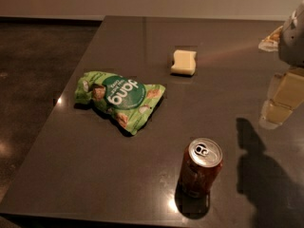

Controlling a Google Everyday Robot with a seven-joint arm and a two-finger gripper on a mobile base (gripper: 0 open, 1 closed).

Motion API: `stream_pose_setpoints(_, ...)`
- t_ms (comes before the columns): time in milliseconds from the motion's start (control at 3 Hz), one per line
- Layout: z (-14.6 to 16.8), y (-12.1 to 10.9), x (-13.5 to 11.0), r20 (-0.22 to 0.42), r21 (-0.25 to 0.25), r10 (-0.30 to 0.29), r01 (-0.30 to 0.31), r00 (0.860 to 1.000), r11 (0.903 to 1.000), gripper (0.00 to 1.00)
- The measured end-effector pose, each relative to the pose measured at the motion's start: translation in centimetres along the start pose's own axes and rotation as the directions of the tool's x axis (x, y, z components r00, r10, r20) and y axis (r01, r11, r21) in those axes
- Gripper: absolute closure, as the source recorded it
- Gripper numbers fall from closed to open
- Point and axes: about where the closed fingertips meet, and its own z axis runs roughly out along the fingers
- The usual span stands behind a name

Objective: Pick coke can

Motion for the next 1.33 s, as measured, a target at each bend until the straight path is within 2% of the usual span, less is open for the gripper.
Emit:
stream_pose_setpoints(667, -0.3, 0.2, -0.1, 0.021, -0.005, -0.007, 0.007, 1.000, 1.0000, 0.00)
stream_pose_setpoints(1333, 0.9, 2.5, 1.5, 0.140, -0.071, -0.043, 0.054, 0.989, 0.9960, 0.00)
